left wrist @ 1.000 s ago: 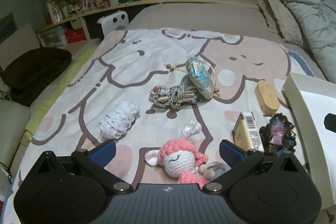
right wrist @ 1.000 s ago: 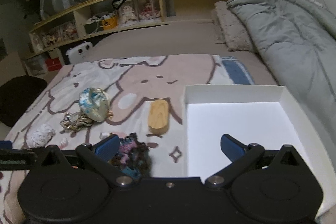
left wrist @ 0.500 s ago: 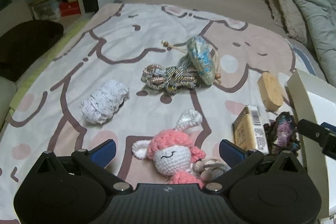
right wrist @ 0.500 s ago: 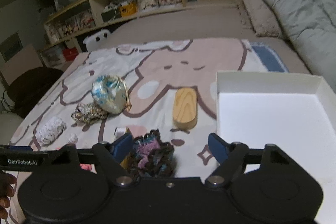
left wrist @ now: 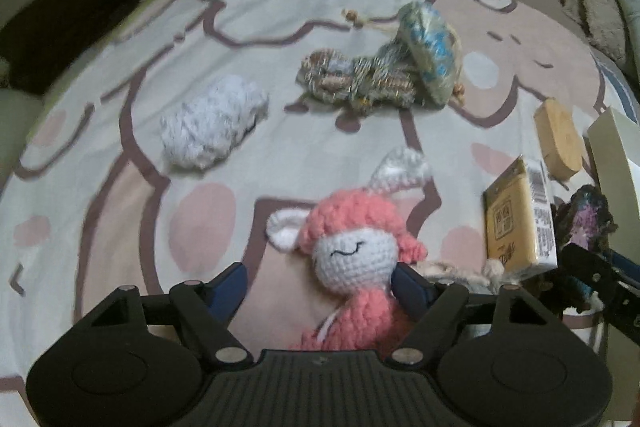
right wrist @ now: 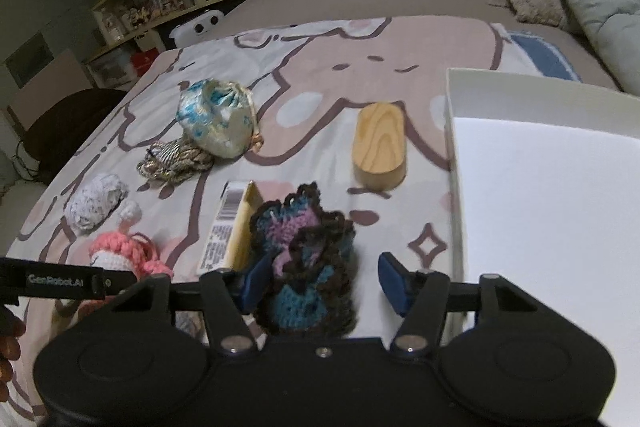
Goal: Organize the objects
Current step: 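Grasp the pink-and-white crochet bunny with the left gripper while the right grasps the dark crochet piece, then carry the bunny and crochet piece with both grippers over the white box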
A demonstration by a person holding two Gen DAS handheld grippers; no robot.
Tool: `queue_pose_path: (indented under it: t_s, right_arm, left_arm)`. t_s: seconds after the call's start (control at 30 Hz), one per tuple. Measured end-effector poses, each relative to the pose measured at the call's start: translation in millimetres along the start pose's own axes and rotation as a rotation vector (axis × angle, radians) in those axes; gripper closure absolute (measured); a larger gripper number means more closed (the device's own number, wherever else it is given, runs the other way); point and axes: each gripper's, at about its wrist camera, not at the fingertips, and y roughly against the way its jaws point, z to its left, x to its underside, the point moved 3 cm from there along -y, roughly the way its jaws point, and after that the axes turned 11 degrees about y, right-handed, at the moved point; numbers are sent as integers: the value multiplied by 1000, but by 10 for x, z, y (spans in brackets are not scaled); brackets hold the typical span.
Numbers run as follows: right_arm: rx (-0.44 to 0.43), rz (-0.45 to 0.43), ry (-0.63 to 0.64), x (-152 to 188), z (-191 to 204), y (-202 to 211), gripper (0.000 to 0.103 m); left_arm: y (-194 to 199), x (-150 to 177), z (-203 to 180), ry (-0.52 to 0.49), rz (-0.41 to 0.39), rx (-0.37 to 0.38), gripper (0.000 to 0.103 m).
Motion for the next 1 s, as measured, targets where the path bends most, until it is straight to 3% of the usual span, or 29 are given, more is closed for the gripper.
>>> queue_pose_path:
  t_s: [0.13, 0.2, 0.33, 0.53, 0.73, 1.0]
  right_arm:
    - [7, 10, 19, 4, 50, -56, 47]
    - [-20, 18, 30, 10, 78, -62, 56]
    - [-18, 49, 65, 58, 147, -92, 60]
    - [-18, 29, 54, 21, 151, 1, 70]
    - [-13, -57, 20, -124, 111, 247, 71]
    - [-18, -125, 1, -235, 100, 582, 71]
  left_arm:
    - [-26, 10, 38, 42, 19, 26, 31]
    - [-26, 10, 44, 57, 30, 51, 42]
    - [-4, 19, 20, 72, 45, 116, 65]
    - [73, 17, 11, 77, 28, 111, 66]
    - [332, -50, -7, 25, -101, 94, 66]
    - [653, -85, -18, -2, -202, 121, 66]
